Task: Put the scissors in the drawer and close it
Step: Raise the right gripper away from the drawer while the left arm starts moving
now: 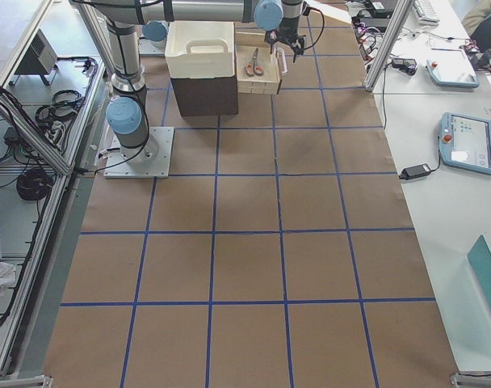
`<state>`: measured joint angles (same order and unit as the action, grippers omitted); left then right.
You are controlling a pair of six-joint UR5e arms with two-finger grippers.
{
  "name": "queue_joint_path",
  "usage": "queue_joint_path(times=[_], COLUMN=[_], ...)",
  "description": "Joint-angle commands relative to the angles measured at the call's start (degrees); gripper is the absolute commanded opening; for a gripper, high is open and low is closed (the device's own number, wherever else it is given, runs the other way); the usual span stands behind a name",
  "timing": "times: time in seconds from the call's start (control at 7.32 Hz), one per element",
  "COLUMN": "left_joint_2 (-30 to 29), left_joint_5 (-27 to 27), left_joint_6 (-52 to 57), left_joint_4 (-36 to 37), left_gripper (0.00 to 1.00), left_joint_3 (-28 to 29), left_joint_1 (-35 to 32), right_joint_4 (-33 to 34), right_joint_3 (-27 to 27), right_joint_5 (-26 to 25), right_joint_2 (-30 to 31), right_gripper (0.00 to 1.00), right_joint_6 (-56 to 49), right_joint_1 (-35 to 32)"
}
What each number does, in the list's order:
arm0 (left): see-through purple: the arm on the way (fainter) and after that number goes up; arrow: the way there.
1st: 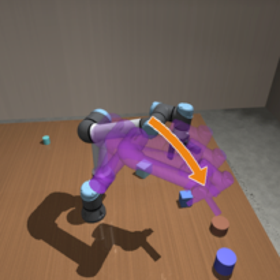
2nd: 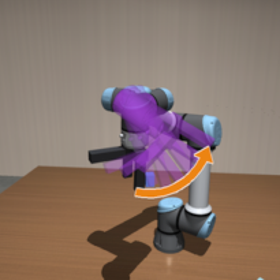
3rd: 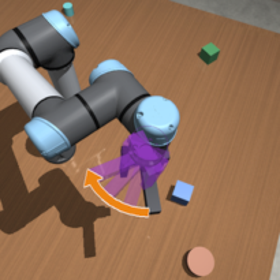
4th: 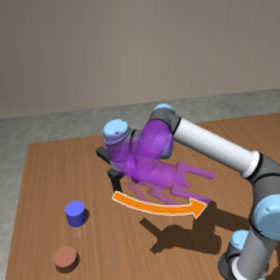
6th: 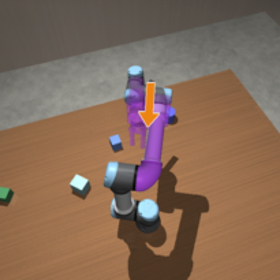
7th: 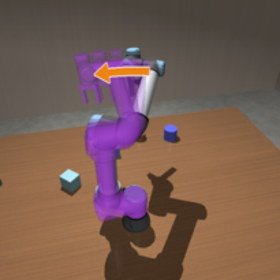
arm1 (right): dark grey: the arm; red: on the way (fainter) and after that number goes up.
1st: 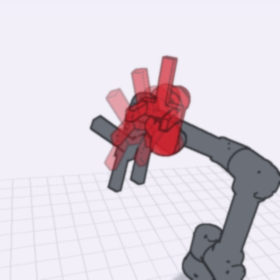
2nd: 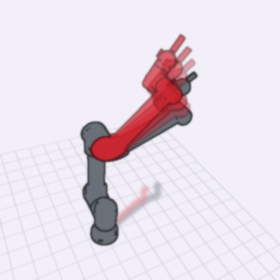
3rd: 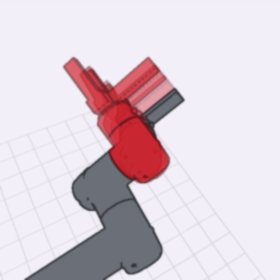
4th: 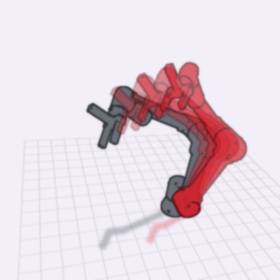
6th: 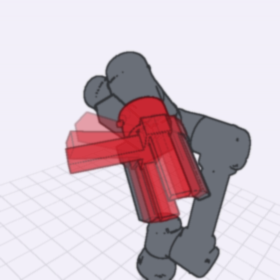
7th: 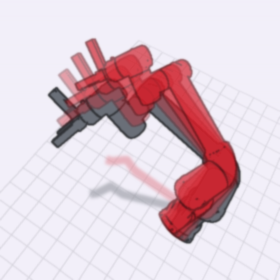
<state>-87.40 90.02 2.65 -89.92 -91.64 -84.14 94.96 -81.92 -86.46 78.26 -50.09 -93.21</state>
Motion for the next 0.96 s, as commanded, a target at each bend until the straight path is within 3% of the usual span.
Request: queue_joint_path(times=[0.0, 0.27, 0.55, 0.82], left_joint_2=[-1.5, -8.1, -12.9, -18.7], left_joint_5=[-1.6, -2.3, -2.2, -2.2], left_joint_6=[-3.9, -6.2, -10.2, -15.2], left_joint_4=[1.7, 5.5, 10.1, 17.9], left_gripper=[1.0, 1.0, 1.0, 1.0], left_joint_3=[1.4, 6.4, 7.6, 7.6], left_joint_1=[-0.4, -3.5, -6.5, -9.5], right_joint_4=[-0.6, -4.5, -5.5, -8.6], right_joint_3=[0.0, 0.0, 0.1, 0.0], right_joint_5=[-1.1, -1.1, -3.2, -2.7], right_joint_2=[2.8, 7.1, 10.5, 12.0], right_gripper=[1.0, 1.0, 1.0, 1.0], right_joint_6=[15.6, 30.3, 41.9, 43.8], right_joint_1=[2.7, 2.6, 2.6, 2.6])
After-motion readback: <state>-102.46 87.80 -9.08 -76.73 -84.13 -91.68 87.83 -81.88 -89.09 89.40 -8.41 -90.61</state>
